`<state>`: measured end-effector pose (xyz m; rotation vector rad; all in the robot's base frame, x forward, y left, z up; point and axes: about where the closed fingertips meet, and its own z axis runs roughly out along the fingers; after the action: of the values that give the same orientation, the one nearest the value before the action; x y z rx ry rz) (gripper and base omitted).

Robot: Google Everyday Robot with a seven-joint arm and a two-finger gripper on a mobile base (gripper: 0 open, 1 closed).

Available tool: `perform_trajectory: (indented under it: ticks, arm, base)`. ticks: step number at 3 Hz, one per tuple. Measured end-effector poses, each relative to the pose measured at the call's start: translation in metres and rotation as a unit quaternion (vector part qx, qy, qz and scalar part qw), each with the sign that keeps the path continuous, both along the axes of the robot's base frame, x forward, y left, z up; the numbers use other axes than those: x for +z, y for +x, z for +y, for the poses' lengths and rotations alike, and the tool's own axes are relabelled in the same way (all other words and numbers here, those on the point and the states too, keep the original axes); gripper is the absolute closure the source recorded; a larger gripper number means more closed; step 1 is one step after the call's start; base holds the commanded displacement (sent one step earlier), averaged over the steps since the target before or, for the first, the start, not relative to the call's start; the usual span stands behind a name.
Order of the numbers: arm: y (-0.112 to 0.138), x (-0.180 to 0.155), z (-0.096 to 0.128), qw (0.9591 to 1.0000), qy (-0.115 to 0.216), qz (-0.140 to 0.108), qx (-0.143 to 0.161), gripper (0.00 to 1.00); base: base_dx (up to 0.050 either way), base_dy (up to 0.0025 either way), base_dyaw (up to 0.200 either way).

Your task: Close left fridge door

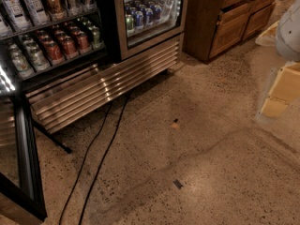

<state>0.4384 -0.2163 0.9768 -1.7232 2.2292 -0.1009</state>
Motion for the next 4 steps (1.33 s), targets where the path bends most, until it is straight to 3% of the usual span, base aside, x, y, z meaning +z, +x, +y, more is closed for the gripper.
perform_trajectory:
  ticks: [4]
  arm:
    - [0.0,0.0,0.0,1.0,0.0,0.0,0.0,0.0]
  base:
    - [0.0,0.00001,0.196]
